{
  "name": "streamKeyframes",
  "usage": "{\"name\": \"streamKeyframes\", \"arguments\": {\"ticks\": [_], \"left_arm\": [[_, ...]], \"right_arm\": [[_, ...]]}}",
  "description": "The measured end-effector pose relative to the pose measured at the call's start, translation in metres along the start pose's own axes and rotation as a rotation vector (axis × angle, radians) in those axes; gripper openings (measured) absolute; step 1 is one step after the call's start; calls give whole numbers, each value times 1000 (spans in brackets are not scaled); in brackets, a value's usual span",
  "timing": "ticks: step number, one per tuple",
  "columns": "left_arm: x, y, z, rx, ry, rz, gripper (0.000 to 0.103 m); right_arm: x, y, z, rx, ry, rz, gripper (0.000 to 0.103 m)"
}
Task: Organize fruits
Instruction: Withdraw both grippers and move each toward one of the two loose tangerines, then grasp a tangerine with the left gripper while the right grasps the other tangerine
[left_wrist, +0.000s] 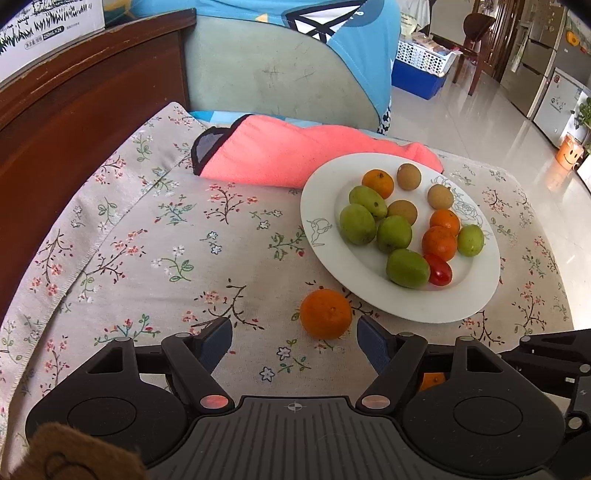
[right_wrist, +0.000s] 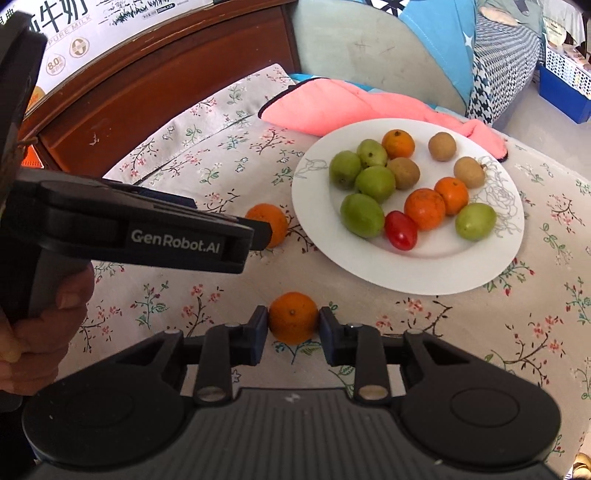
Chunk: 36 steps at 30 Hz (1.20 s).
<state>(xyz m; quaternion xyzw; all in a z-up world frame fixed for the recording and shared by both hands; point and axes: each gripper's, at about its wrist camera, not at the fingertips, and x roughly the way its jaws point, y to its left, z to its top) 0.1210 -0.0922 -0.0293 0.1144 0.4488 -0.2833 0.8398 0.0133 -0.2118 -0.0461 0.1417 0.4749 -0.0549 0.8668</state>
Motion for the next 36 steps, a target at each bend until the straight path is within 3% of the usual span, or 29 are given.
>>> {"name": "streamKeyframes", "arguments": {"ticks": [11,17,23,36], "left_arm": [[17,-6,-1,9,-12,15,72],[20,-12,-3,46,-40,34,57],[17,-12,-3,44,-52,12,30],[2,1,7,-62,-76,-14,30]], "right_arm": [[-7,-12,-3,32,-4,-1,30],[-8,-16,-2,50,-5,-1,30],[-10,-18,0,60,-8,10,30],[-20,-25,9,93,-51,30,30]]}}
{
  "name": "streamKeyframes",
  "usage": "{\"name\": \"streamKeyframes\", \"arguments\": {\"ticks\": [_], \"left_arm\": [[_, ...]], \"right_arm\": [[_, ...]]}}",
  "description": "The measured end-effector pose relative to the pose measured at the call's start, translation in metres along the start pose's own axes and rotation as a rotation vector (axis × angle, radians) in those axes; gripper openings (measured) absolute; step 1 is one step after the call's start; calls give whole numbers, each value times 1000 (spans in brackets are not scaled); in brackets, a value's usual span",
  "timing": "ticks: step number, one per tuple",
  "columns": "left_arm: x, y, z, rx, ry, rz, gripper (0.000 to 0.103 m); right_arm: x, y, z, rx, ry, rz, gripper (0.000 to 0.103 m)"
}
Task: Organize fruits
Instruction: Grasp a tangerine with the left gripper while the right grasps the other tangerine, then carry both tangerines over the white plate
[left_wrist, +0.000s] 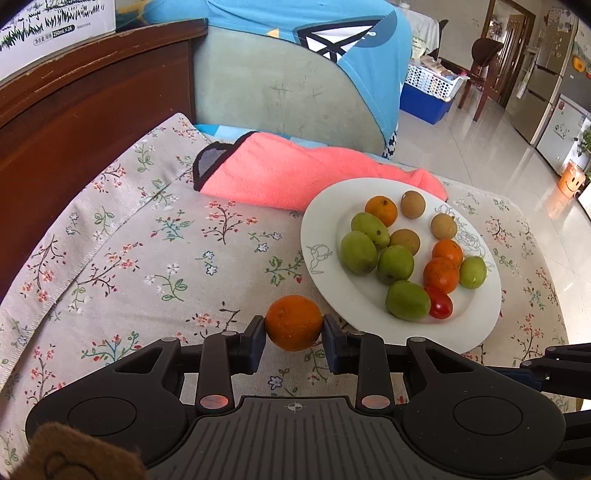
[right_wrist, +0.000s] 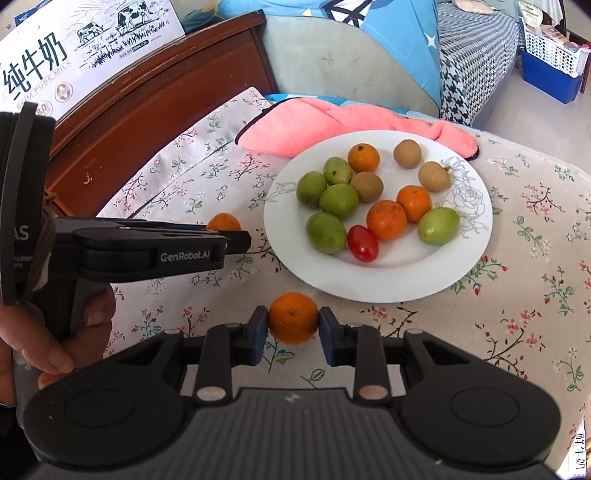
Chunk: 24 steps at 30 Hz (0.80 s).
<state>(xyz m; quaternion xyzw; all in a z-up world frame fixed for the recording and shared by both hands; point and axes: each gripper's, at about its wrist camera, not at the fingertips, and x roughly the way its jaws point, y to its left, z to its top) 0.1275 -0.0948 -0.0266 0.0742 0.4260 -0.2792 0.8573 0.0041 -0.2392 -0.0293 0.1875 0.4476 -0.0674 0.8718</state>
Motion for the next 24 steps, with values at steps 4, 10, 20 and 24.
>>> {"name": "streamKeyframes", "arguments": {"ticks": [4,10,20,24], "left_arm": [[-8,-3,7,-8,-32,-17,30],[-13,-12,17,-23,-67,-60,30],[-7,-42,29,8,-111,-106,30],[1,-51,35,22,-123,-112,30]], "right_arm": [[-8,-4,7,19,-32,9,30],[-25,-24,29,91,-114,-4,30],[-37,-64,68,231,-232,-38,30],[-25,-72,78,251,-229,-41,30]]}}
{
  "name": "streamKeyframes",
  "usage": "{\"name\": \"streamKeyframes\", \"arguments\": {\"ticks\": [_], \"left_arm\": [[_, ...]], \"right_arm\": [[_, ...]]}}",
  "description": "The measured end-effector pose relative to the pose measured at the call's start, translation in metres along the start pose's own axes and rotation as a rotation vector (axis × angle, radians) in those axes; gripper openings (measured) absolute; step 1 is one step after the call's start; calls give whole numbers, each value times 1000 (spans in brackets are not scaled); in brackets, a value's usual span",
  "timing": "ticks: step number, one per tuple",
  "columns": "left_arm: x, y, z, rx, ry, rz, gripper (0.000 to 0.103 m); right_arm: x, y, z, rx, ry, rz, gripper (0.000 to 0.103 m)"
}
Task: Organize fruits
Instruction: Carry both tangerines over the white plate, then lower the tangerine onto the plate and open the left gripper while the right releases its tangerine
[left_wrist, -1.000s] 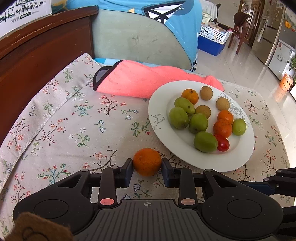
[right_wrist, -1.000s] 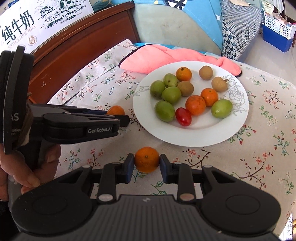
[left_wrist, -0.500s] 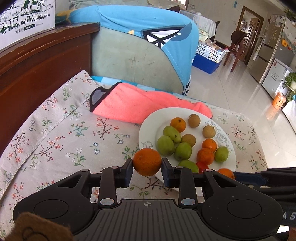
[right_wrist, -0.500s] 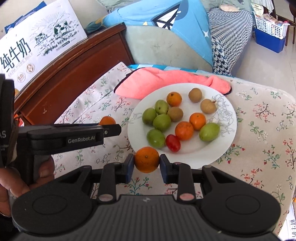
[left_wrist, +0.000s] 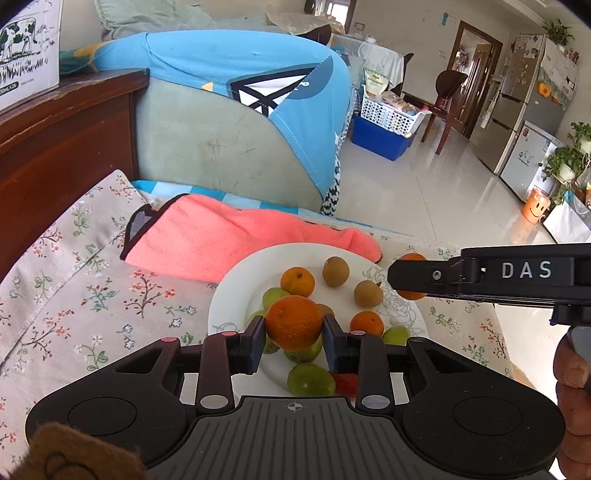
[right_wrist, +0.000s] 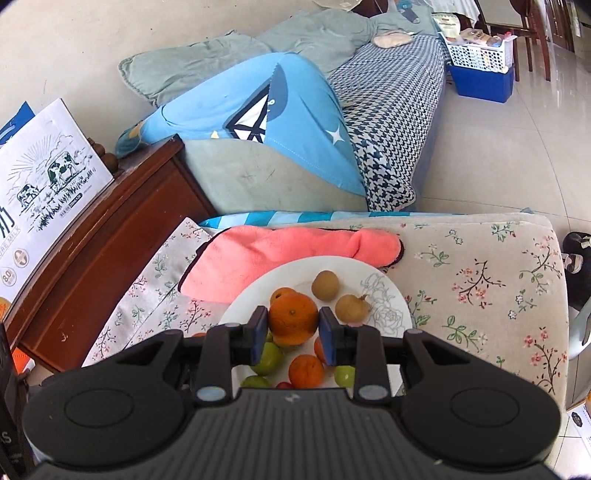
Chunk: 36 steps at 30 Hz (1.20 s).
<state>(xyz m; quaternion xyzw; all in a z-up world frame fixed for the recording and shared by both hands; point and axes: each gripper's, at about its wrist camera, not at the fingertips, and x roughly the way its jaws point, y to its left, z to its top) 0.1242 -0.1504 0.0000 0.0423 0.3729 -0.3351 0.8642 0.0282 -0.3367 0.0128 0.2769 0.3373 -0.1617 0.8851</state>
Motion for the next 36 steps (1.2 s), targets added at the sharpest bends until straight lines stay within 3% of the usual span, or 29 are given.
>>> {"name": "streamKeyframes", "arguments": {"ticks": [6,19,28,36], "left_arm": [[14,-9,6,35,-20,5,30],[36,-14,12,-2,-42,-12,33],[20,-13,15,15,-61,46,69],[0,-11,22,59,-13,95,85]], "right_arm": [[16,-8,6,47,11,-1,30],[35,-19,9,166,32,6,32],[32,-13,12,147,17,15,33],[27,-12,14,148,17,39,37]]}}
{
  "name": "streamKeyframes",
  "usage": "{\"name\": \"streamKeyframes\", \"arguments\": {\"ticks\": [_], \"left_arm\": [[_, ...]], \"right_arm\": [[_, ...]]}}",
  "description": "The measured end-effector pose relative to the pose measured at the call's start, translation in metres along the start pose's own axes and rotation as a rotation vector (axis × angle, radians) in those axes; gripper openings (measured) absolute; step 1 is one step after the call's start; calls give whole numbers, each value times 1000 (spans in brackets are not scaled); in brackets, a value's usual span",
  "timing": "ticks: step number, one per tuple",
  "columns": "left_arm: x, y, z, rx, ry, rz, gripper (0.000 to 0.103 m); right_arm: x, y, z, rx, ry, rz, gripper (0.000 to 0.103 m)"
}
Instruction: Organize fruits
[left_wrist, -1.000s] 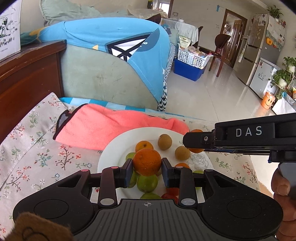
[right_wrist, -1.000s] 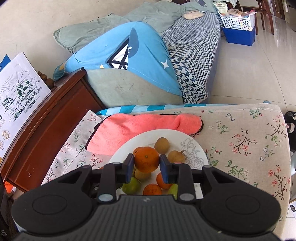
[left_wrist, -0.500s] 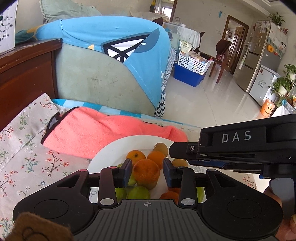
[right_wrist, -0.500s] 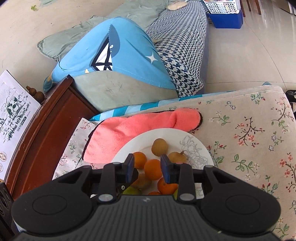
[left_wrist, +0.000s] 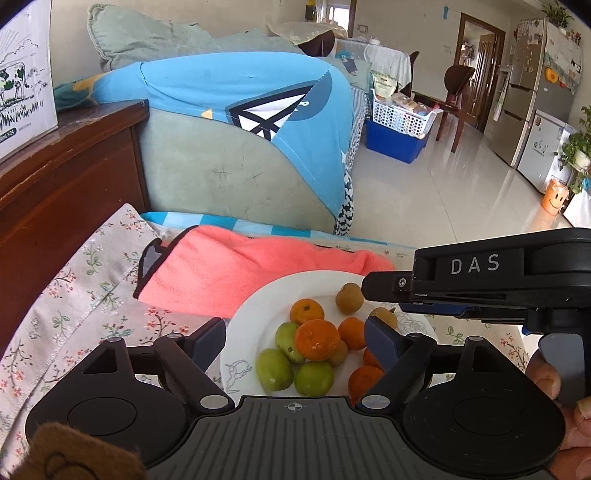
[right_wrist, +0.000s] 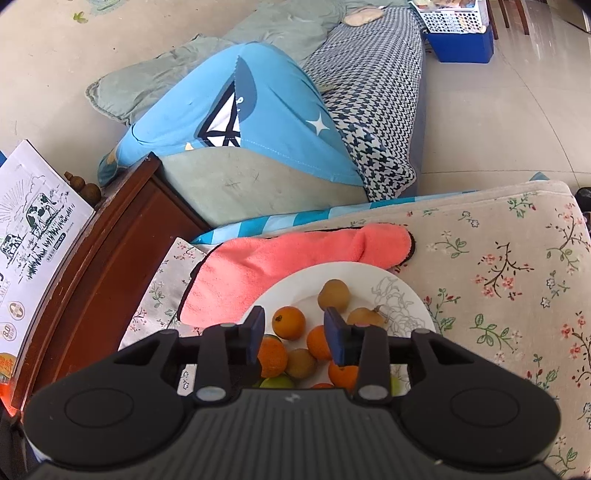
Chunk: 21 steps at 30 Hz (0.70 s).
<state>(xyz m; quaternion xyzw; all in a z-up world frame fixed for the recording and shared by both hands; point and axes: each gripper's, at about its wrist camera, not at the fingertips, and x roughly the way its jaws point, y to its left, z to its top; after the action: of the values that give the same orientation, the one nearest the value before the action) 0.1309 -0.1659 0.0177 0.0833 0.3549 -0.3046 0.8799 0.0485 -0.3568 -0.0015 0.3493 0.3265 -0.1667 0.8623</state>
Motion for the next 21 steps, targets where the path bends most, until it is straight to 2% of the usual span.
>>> {"name": "streamKeyframes", "arguments": {"ticks": [4,11,17,19,21], "left_arm": [[0,6,-1,31,66,38,86],[-2,10,-4,17,110,94,86],[0,11,-5,-21,165,105,87],[2,11,-6,-24,181,115,88],[4,11,-7,-27,195,125,89]], "right_arm": [[-3,3,-1,-17,2,0,42],[-3,5,-4,-47,10,-42,48],[-3,7,-9,-87,11,-120,53],[-6,8,-10,-101,6,-148,59],[-7,8,-11,-111,2,-188,61]]}}
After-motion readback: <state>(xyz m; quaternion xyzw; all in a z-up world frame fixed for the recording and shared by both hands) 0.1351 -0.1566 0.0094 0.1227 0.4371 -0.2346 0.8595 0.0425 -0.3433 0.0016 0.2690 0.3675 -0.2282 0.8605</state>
